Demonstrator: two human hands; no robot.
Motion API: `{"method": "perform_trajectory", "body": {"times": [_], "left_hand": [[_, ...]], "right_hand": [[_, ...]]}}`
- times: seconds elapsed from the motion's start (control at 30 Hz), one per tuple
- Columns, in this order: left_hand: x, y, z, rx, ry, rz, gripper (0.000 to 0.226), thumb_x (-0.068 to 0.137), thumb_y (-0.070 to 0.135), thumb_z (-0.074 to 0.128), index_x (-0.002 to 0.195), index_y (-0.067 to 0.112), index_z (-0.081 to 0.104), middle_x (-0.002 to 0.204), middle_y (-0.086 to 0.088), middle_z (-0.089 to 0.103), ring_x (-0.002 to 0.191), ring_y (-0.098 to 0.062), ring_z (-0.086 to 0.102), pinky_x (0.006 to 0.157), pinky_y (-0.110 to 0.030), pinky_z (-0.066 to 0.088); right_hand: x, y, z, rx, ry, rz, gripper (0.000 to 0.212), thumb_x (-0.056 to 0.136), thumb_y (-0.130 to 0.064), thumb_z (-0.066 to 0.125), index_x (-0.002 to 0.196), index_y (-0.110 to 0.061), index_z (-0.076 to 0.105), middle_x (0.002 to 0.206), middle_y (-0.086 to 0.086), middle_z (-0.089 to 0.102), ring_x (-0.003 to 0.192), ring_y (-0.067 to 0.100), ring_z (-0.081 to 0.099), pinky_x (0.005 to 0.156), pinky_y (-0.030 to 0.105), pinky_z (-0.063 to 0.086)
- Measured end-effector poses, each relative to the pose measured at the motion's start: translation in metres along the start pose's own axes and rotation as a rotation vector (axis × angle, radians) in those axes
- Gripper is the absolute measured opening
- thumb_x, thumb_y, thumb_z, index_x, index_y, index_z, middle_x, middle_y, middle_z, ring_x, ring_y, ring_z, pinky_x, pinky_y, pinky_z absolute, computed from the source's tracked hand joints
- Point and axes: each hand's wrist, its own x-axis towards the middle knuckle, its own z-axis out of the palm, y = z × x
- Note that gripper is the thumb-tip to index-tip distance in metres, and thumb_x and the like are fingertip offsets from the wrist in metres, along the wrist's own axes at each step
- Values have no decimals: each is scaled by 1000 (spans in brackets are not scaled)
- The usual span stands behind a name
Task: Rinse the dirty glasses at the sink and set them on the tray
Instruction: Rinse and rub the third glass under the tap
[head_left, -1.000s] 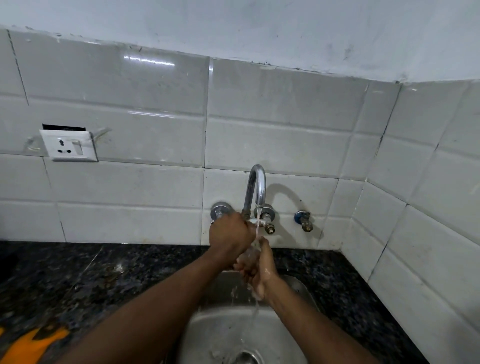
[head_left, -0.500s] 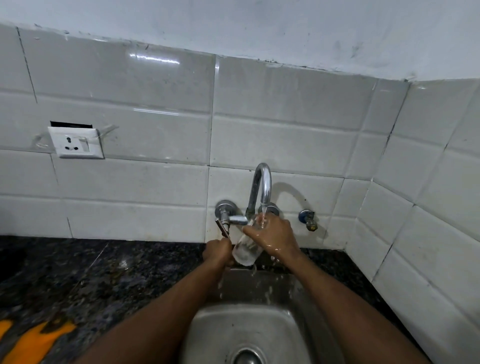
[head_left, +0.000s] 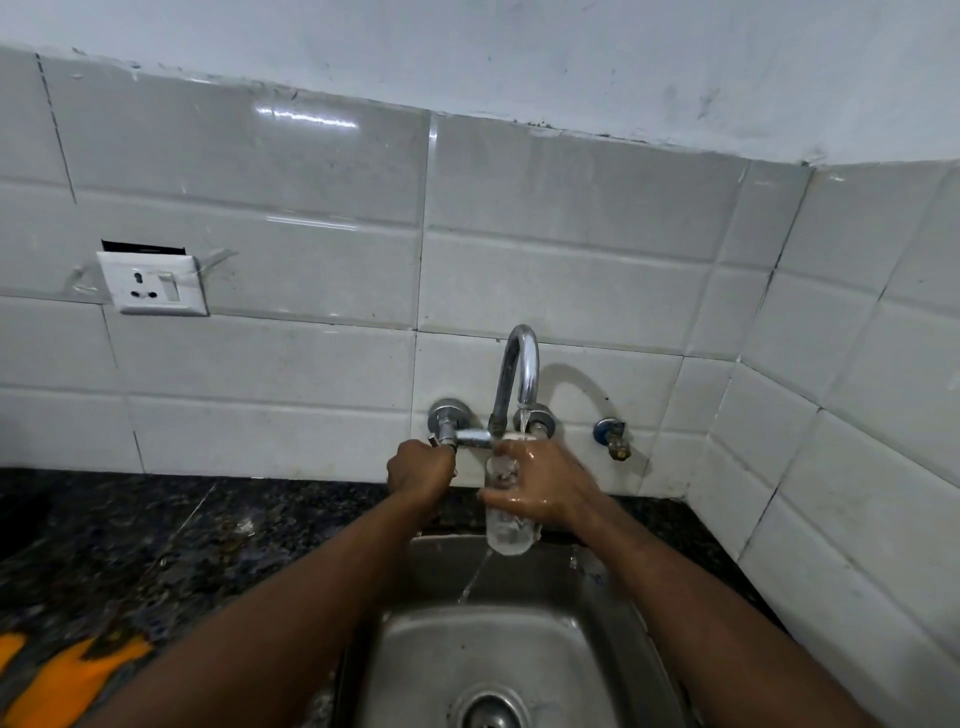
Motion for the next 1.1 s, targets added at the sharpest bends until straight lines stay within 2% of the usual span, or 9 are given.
{"method": "perform_trajectory", "body": {"times": [0.27, 0.37, 0.53, 0.63, 0.73, 0.8, 0.87, 0.97, 1.1], "left_hand": [[5, 3, -3, 149, 82, 131, 26, 94, 24, 56, 81, 4, 66, 63, -2, 58, 61, -16, 51, 58, -29, 37], [7, 4, -1, 266, 56, 197, 27, 88, 28, 60, 90, 2, 65, 85, -12, 70, 74, -24, 64, 57, -29, 45], [8, 16, 1, 433, -68, 390, 20, 88, 19, 57, 97, 4, 66, 85, -7, 60, 76, -22, 56, 62, -29, 41], [16, 9, 1, 294, -56, 229, 44, 87, 36, 45, 98, 0, 70, 98, -12, 72, 87, -29, 65, 74, -35, 51], [6, -8, 12, -111, -159, -124, 55, 95, 53, 44, 117, 6, 62, 111, -18, 69, 92, -33, 66, 74, -38, 56], [-6, -11, 21, -517, -398, -301, 56, 95, 54, 48, 127, 9, 53, 110, -22, 70, 86, -36, 71, 63, -41, 60], [-10, -9, 23, -611, -371, -280, 50, 96, 44, 53, 128, 7, 53, 106, -21, 71, 81, -32, 73, 55, -33, 58], [-9, -6, 16, -294, -201, -127, 45, 95, 44, 56, 116, 5, 62, 99, -13, 72, 80, -25, 71, 60, -29, 55], [-12, -2, -5, 295, -107, 288, 34, 94, 45, 54, 100, 12, 60, 92, -4, 62, 80, -20, 56, 71, -30, 42]], "right_hand": [[-3, 1, -11, 50, 38, -69, 61, 79, -49, 71, 132, -22, 57, 119, 6, 68, 105, 21, 64, 84, 26, 48], [-5, 1, -10, 75, 124, -41, 58, 78, -52, 69, 126, -21, 60, 113, 4, 69, 99, 20, 66, 82, 30, 53], [-5, -2, -2, 174, 244, 19, 44, 79, -47, 71, 114, -24, 60, 108, -4, 65, 96, 14, 63, 76, 26, 49], [-6, -5, 3, 311, 292, 122, 40, 80, -43, 73, 112, -25, 56, 103, -10, 63, 87, 2, 60, 64, 5, 38], [-13, -10, 14, 602, 362, 265, 42, 81, -29, 77, 115, -24, 52, 98, -9, 63, 78, -5, 59, 58, 4, 42], [-18, -12, 26, 906, 356, 334, 39, 84, -18, 74, 116, -21, 51, 103, 0, 67, 75, 2, 67, 61, 11, 51], [-24, -14, 41, 1178, 275, 401, 42, 87, -12, 70, 122, -19, 49, 112, 10, 67, 88, 14, 71, 70, 31, 60], [-29, -11, 61, 1390, 86, 485, 47, 83, -18, 72, 119, -23, 44, 120, 15, 64, 99, 32, 68, 82, 47, 58], [-27, -12, 70, 1169, -181, 486, 41, 86, -15, 69, 119, -25, 47, 117, 13, 63, 96, 29, 66, 74, 45, 58]]}}
